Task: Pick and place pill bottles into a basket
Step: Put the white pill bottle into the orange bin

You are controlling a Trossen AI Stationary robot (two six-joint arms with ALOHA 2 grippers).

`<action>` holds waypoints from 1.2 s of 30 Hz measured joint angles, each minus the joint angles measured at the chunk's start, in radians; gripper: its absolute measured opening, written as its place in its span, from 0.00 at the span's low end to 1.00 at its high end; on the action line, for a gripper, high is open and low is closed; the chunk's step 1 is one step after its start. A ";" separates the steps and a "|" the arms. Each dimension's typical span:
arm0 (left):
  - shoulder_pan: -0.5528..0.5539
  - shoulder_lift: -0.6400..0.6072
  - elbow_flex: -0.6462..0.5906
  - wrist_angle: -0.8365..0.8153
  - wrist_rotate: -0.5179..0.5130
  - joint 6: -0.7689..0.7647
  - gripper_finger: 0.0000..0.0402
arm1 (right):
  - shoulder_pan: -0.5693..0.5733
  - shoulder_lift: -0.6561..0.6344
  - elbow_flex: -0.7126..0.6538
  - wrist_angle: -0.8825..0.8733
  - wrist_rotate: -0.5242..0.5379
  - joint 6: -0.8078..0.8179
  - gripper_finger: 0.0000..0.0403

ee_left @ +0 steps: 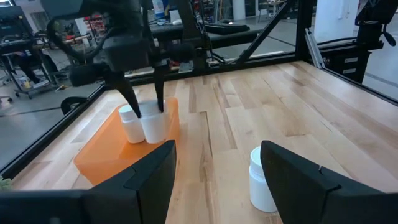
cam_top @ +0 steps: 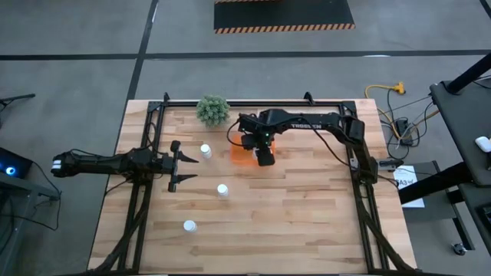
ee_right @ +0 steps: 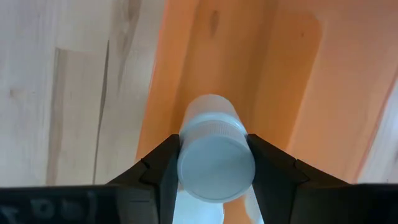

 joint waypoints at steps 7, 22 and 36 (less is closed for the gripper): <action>0.000 0.000 0.000 0.000 0.000 0.000 0.54 | 0.000 0.000 -0.039 0.055 0.000 -0.006 0.37; 0.000 0.000 0.000 0.000 0.000 0.000 0.54 | 0.001 0.000 -0.059 0.086 0.000 -0.003 0.49; 0.000 0.000 0.000 0.000 0.000 0.000 0.54 | 0.007 -0.001 0.061 -0.001 0.000 0.005 0.58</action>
